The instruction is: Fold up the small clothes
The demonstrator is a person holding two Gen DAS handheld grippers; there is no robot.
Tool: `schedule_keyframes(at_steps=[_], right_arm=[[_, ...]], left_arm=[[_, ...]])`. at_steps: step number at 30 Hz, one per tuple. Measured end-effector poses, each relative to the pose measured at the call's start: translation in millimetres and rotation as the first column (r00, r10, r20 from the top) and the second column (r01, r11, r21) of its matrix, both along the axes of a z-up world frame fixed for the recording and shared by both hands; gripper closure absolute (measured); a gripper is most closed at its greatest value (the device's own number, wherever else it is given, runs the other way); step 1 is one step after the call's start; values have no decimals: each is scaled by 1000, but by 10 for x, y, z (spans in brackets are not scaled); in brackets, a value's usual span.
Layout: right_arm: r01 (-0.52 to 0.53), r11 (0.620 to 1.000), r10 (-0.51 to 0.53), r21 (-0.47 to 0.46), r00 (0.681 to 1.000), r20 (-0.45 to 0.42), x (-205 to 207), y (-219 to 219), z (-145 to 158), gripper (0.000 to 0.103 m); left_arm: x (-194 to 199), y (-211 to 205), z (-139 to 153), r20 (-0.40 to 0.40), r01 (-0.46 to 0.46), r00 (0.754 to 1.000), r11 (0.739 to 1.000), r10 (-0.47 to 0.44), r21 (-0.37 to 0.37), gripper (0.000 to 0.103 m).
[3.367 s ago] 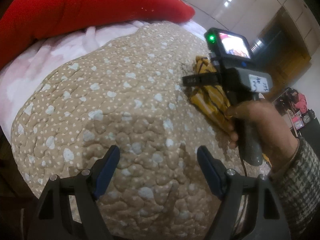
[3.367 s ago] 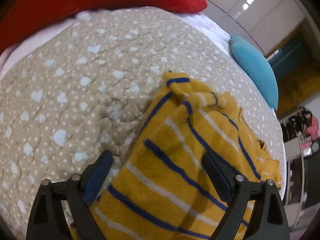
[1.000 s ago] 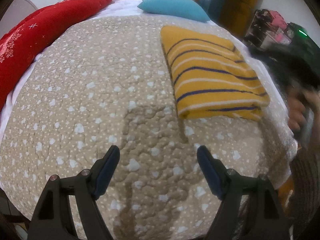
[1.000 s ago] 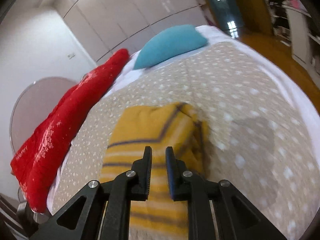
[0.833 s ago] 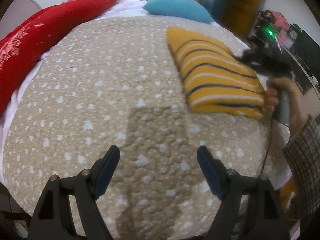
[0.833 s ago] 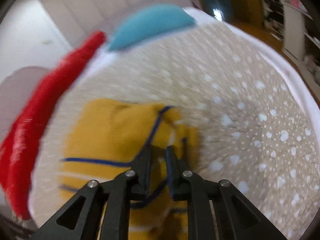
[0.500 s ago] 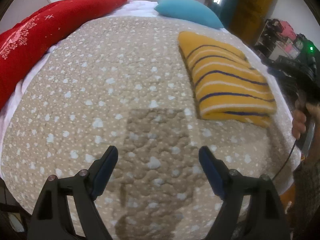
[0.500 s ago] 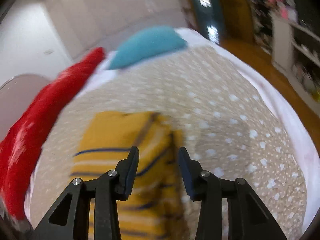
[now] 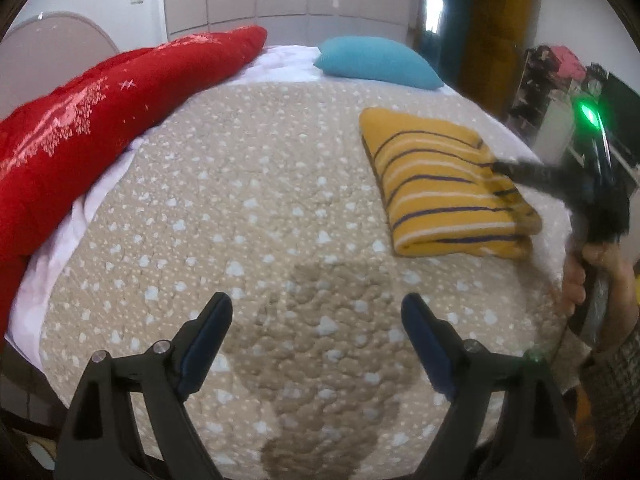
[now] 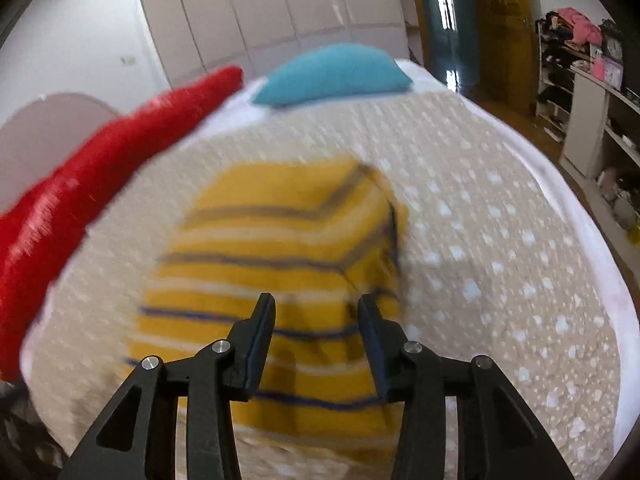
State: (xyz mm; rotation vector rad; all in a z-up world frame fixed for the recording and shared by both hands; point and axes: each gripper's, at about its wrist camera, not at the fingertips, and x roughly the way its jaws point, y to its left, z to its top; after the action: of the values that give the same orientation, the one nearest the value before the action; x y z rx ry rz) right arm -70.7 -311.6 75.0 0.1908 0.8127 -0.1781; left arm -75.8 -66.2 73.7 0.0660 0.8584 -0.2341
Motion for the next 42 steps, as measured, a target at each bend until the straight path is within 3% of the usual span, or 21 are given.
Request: schedule_keyframes(at_steps=[3, 6, 10, 14, 16, 20, 23, 26, 27, 30, 33, 35, 39, 42], right_arm=[[-52, 998, 51, 21, 998, 33, 249, 198, 157, 57], [-108, 994, 108, -20, 994, 32, 573, 501, 106, 57], [-142, 989, 137, -48, 986, -94, 843, 701, -374, 57], [-137, 987, 134, -81, 990, -38, 495, 710, -435, 53], [-134, 987, 130, -88, 990, -46, 236, 675, -424, 45], [-127, 991, 124, -47, 991, -55, -200, 435, -557, 43], [-85, 996, 85, -11, 996, -14, -533, 278, -466, 43], [-33, 999, 33, -6, 999, 8, -753, 219, -358, 43], [-20, 1000, 20, -13, 1000, 13, -807, 215, -333, 43], [0, 999, 2, -39, 999, 35, -968, 230, -241, 42], [12, 999, -9, -38, 998, 62, -1107, 253, -170, 40], [18, 999, -16, -29, 997, 71, -1153, 248, -115, 39], [63, 997, -60, -46, 996, 66, -1178, 212, -79, 38], [111, 992, -108, -54, 993, 57, -1267, 108, -87, 36]], left_arm=[[-62, -15, 21, 8, 4, 1000, 1000, -4, 5, 17], [-114, -2, 59, 30, 0, 1000, 1000, -1, 23, 17], [-131, 102, 90, 34, -18, 999, 1000, 18, 17, 17], [-91, 210, 75, 31, -37, 999, 999, 37, -1, 16], [-46, 238, 50, 23, -42, 999, 999, 43, -20, 16], [-30, 202, 27, 24, -44, 999, 998, 45, -47, 16], [-96, 155, 103, 90, -60, 994, 998, 63, -30, 16], [-256, 127, 267, 239, -118, 964, 993, 114, 3, 10], [-363, 120, 363, 331, -161, 932, 987, 148, 13, 2], [-591, 103, 537, 482, -212, 856, 977, 186, -1, 0], [-628, 35, 627, 511, -131, 850, 991, 129, -32, 0], [-526, -147, 695, 477, -2, 879, 1000, 8, -14, 0], [-400, -515, 699, 400, 182, 901, 983, -169, 6, 0], [-444, -655, 604, 364, 231, 909, 972, -203, -35, 0]])
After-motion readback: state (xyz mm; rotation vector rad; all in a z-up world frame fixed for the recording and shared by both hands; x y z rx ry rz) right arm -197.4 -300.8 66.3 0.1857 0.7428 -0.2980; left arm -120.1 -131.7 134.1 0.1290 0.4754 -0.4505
